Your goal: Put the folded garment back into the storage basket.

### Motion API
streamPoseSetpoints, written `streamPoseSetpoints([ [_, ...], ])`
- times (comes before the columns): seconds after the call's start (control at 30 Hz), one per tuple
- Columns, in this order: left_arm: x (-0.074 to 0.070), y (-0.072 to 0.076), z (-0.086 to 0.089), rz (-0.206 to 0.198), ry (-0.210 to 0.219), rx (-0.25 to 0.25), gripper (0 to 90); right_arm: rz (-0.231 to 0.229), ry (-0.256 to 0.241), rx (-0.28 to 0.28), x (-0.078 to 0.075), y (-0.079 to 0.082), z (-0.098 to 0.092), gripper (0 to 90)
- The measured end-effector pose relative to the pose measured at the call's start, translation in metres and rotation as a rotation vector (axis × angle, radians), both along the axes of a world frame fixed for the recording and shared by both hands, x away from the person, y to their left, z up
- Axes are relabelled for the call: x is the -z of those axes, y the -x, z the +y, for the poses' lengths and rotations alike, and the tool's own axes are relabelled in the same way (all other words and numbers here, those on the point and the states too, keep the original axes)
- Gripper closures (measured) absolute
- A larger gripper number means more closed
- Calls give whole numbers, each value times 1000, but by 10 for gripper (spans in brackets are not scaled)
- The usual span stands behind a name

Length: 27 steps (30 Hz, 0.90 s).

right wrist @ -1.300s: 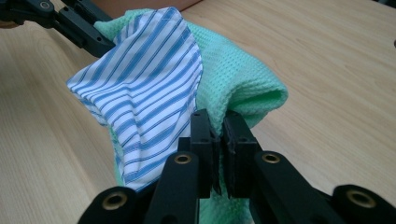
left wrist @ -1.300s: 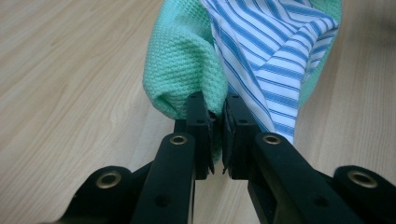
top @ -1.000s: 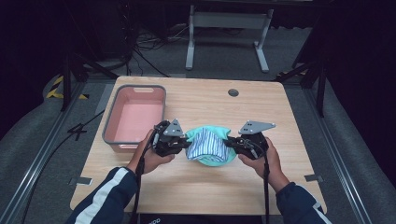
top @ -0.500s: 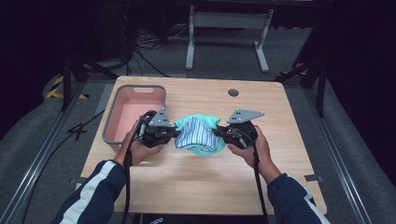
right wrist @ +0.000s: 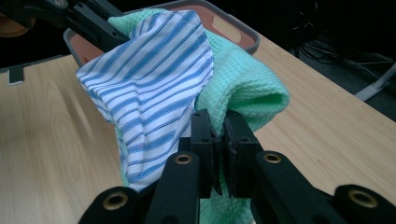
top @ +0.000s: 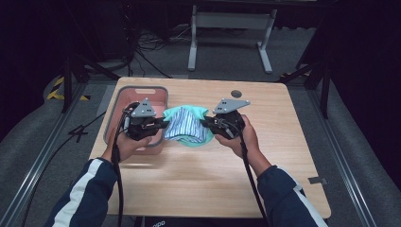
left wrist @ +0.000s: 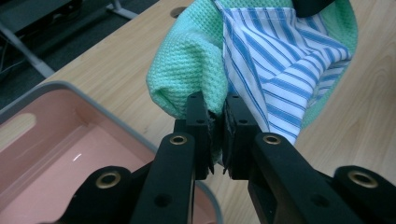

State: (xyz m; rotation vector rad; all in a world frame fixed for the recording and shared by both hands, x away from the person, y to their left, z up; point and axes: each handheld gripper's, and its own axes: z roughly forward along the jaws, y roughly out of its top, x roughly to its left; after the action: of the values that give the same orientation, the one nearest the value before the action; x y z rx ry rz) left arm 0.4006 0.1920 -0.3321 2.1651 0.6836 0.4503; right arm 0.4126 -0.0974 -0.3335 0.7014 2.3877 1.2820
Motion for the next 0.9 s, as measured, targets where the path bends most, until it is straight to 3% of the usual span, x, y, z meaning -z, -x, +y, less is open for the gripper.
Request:
streamPoseSetpoints([
  [0.63,-18,5,65,-39,-8,-132,824,10,-38,-69,-9,-20,69,840],
  [0.9,-18,10,88,-37,-21,-177,825,7,-24,-99,-12,-23,99,840],
])
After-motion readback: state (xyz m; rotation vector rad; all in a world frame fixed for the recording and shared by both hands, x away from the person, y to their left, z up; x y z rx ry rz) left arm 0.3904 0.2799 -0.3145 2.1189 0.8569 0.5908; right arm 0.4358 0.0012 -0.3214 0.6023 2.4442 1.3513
